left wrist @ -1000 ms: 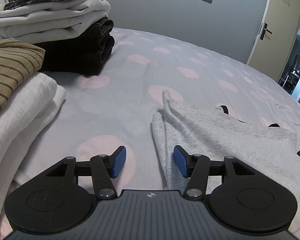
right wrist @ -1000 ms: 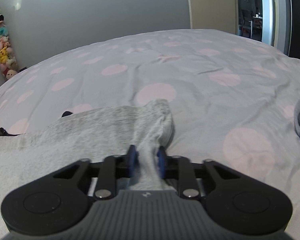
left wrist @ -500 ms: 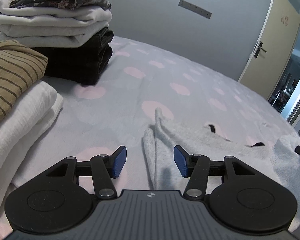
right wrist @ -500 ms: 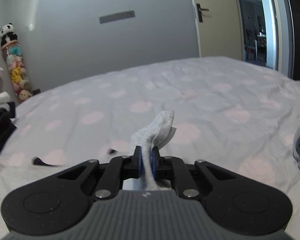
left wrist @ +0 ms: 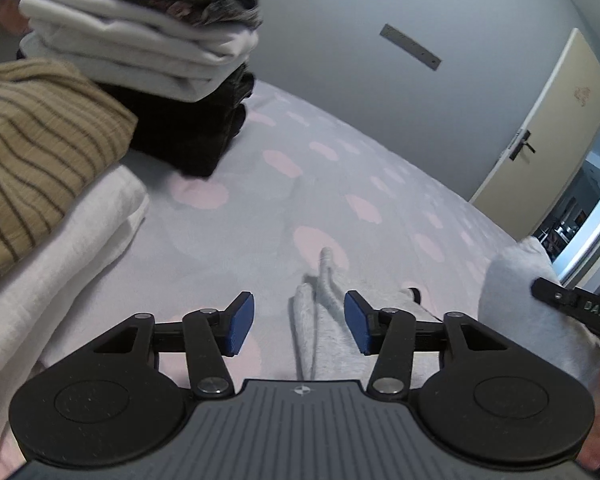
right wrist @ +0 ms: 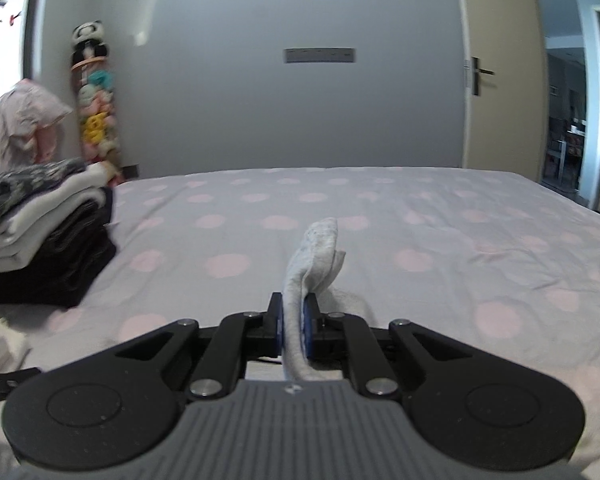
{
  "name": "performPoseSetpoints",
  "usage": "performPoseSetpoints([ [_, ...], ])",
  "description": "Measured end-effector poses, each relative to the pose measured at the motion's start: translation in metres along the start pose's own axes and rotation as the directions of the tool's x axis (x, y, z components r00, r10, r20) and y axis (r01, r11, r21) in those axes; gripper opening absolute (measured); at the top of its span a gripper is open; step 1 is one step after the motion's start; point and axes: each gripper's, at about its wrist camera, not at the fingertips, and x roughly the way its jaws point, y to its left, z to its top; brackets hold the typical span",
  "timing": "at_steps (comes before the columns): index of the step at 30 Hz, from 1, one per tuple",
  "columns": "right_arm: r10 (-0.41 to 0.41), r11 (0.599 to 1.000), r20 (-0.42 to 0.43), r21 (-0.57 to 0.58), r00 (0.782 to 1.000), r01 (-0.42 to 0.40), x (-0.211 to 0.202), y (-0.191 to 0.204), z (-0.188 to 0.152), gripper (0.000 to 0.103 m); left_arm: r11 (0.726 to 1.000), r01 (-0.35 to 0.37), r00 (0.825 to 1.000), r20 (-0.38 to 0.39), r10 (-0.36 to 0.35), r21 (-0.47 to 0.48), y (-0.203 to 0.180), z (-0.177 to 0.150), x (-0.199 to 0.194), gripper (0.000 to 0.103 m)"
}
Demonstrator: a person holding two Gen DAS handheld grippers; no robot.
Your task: Fold clothes
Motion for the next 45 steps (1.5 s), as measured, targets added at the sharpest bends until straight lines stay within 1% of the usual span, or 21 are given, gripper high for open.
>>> performPoseSetpoints([
  [2, 0.024, 0.999, -0.009, -0.026, 1.000, -0.024, 0.002, 0.024, -0.003, 0.011, 1.000, -0.006, 1.000, -0.017, 0.006, -0.025, 0.005, 0.001, 0.002, 0.054],
  [6, 0.082, 0.995, -0.039, -0.061, 0.996, -0.084, 0.011, 0.066, -0.014, 0.011, 0.997, 0.007, 1.000, -0.010, -0.008, -0.079, 0.015, 0.005, 0.001, 0.053],
  [11, 0.141, 0.981, -0.098, -0.122, 0.985, -0.153, 0.027, 0.112, -0.032, 0.011, 0.994, 0.009, 1.000, -0.007, -0.010, -0.113, 0.024, 0.008, 0.002, 0.053],
  [14, 0.131, 0.976, -0.149, -0.154, 0.980, -0.154, 0.043, 0.129, -0.047, 0.011, 0.992, 0.010, 1.000, -0.010, -0.011, -0.129, 0.029, 0.010, 0.003, 0.053],
  [18, 0.130, 0.969, -0.207, -0.179, 0.970, -0.168, 0.056, 0.137, -0.060, 0.012, 0.990, 0.013, 1.000, -0.020, -0.016, -0.138, 0.032, 0.011, 0.004, 0.053],
  [20, 0.129, 0.969, -0.219, -0.180, 0.967, -0.170, 0.052, 0.137, -0.057, 0.012, 0.992, 0.004, 0.999, -0.043, -0.009, -0.129, 0.031, 0.012, 0.006, 0.053],
  [21, 0.128, 0.969, -0.225, -0.180, 0.966, -0.171, 0.050, 0.136, -0.056, 0.015, 0.993, -0.002, 0.998, -0.056, -0.004, -0.121, 0.030, 0.012, 0.007, 0.053],
  [24, 0.127, 0.968, -0.243, -0.182, 0.962, -0.174, 0.045, 0.136, -0.053, 0.018, 0.995, -0.019, 0.997, -0.070, 0.011, -0.102, 0.026, 0.014, 0.004, 0.053],
  [25, 0.129, 0.968, -0.242, -0.181, 0.962, -0.176, 0.040, 0.134, -0.051, 0.019, 0.995, -0.023, 0.997, -0.074, 0.016, -0.096, 0.025, 0.015, 0.002, 0.053],
  [27, 0.141, 0.966, -0.224, -0.180, 0.964, -0.183, 0.024, 0.128, -0.043, 0.020, 0.996, -0.008, 0.997, -0.073, 0.001, -0.093, 0.023, 0.015, -0.004, 0.053],
  [29, 0.156, 0.963, -0.197, -0.187, 0.968, -0.193, 0.002, 0.119, -0.036, 0.020, 0.996, 0.007, 0.997, -0.078, -0.013, -0.085, 0.020, 0.014, -0.010, 0.053],
  [30, 0.162, 0.962, -0.184, -0.188, 0.970, -0.196, -0.009, 0.113, -0.033, 0.023, 0.997, 0.013, 0.996, -0.083, -0.019, -0.080, 0.018, 0.013, -0.013, 0.053],
  [31, 0.167, 0.963, -0.171, -0.184, 0.971, -0.198, -0.020, 0.105, -0.032, 0.024, 0.997, 0.019, 0.996, -0.091, -0.026, -0.077, 0.015, 0.011, -0.017, 0.053],
  [35, 0.171, 0.969, -0.141, -0.152, 0.975, -0.192, -0.057, 0.067, -0.033, 0.025, 0.996, 0.055, 0.992, -0.108, -0.062, -0.065, 0.001, 0.004, -0.035, 0.053],
  [36, 0.166, 0.973, -0.140, -0.137, 0.976, -0.186, -0.064, 0.057, -0.036, 0.029, 0.997, 0.060, 0.991, -0.113, -0.066, -0.054, -0.004, 0.002, -0.039, 0.053],
  [37, 0.164, 0.976, -0.144, -0.123, 0.976, -0.182, -0.069, 0.048, -0.039, 0.037, 0.998, 0.057, 0.991, -0.120, -0.061, -0.035, -0.010, -0.001, -0.042, 0.055],
  [38, 0.165, 0.977, -0.152, -0.108, 0.975, -0.182, -0.072, 0.040, -0.043, 0.039, 0.998, 0.054, 0.990, -0.127, -0.055, -0.015, -0.017, -0.004, -0.044, 0.056],
  [41, 0.174, 0.980, -0.180, -0.066, 0.968, -0.189, -0.076, 0.021, -0.054, 0.039, 0.998, 0.001, 0.988, -0.154, 0.008, 0.059, -0.033, -0.016, -0.048, 0.056],
  [43, 0.193, 0.979, -0.197, -0.033, 0.961, -0.203, -0.071, 0.016, -0.059, 0.039, 0.996, -0.026, 0.984, -0.171, 0.040, 0.084, -0.037, -0.022, -0.050, 0.056],
  [45, 0.212, 0.976, -0.213, 0.000, 0.954, -0.217, -0.067, 0.010, -0.064, 0.039, 0.997, -0.034, 0.983, -0.180, 0.046, 0.070, -0.033, -0.027, -0.054, 0.056],
])
